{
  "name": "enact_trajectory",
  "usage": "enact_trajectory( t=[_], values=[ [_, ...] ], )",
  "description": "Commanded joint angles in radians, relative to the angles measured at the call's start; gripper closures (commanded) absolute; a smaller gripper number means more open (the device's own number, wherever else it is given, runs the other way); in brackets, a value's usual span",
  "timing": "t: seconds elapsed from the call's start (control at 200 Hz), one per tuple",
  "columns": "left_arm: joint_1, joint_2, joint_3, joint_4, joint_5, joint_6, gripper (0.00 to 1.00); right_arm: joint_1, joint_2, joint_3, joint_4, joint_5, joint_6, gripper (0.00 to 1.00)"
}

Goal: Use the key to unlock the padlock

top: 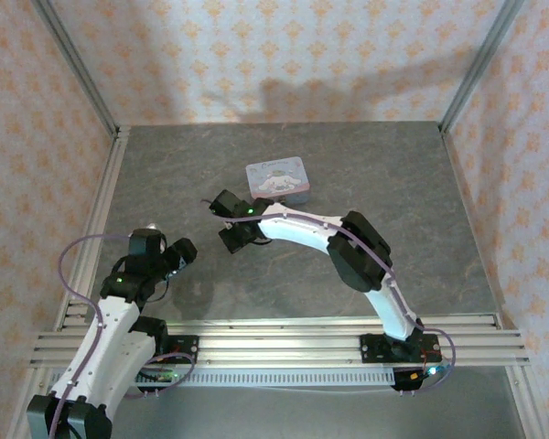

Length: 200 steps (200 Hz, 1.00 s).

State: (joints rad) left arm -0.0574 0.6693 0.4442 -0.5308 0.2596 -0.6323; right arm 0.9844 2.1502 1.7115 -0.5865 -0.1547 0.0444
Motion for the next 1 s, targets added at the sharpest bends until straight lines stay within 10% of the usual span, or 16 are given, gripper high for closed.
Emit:
enact_trajectory(
  t=[0.0,0.996],
  values=[
    [0.039,0.011,0.029,0.054,0.109,-0.022,0.27,-0.006,-0.115,-0.059,0.070,-0.034,-0.036,1.00],
    [0.058,0.255,0.140,0.428,0.686,-0.116,0.56,0.074,-0.496,-0.351,0.276,-0.112,-0.177,1.00]
  ],
)
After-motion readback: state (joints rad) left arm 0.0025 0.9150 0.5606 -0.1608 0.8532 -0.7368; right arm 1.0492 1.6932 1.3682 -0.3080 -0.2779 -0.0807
